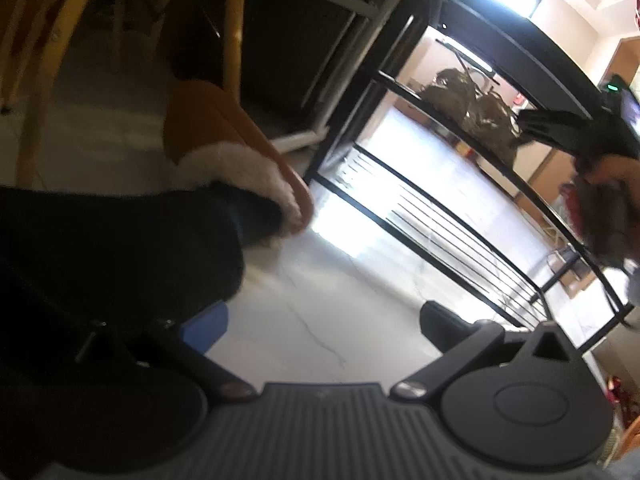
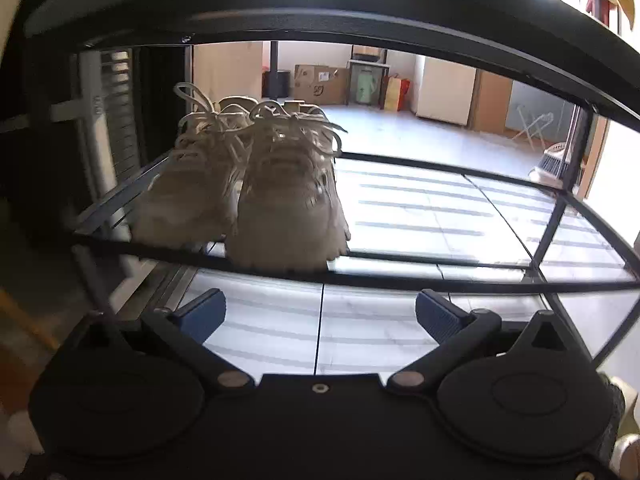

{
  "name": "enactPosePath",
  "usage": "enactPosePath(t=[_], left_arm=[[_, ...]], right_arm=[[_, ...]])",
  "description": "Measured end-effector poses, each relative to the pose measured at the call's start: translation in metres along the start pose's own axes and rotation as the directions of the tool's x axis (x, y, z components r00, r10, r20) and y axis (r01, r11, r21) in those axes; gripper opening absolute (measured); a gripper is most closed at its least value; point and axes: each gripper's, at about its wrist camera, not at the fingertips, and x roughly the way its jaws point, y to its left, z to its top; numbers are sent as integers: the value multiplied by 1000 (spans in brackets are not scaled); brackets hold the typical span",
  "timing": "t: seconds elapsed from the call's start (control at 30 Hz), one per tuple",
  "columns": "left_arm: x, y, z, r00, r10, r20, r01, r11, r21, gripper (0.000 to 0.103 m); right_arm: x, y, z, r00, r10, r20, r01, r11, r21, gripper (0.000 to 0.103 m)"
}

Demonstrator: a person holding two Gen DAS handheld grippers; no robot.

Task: Organize scattered shoes
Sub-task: 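Withdraw the right tool from the rack toward the embroidered white shoe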

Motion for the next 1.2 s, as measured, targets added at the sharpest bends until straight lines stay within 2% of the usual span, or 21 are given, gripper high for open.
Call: enactPosePath(t=[0.23, 0.37, 0.5, 0.6, 0.83, 0.97, 1.07, 1.2], left_arm=[[-8, -23, -5, 999, 23, 42, -29, 988, 151, 102], [-11, -54, -8, 998, 59, 26, -64, 954, 292, 102], [-12, -89, -8, 999, 48, 21, -53, 924, 379, 102], [-11, -118, -3, 999, 27, -22, -16, 918, 397, 102], [-11, -171, -1, 998, -24, -52, 44, 896, 442, 102], [-17, -187, -5, 999, -15, -40, 32, 880, 474, 102], [-22, -199, -10, 1000, -12, -28, 25, 857, 514, 103], [-17, -205, -8, 999, 17, -36, 4, 852, 524, 102]], right_arm=[[-73, -37, -49, 998, 52, 44, -54, 998, 42, 103], [-108, -58, -84, 998, 26, 53, -30, 996, 86, 103], [-127, -71, -112, 999, 27, 18, -28, 996, 87, 103], [-136, -83, -134, 999, 31, -14, -30, 994, 102, 103], [-149, -111, -165, 999, 16, -36, -9, 983, 186, 103], [-156, -124, -173, 1000, -11, -25, 16, 971, 238, 103], [-158, -133, -174, 1000, -10, -16, 14, 963, 269, 103], [-160, -138, -175, 1000, -18, -4, 18, 959, 283, 103]])
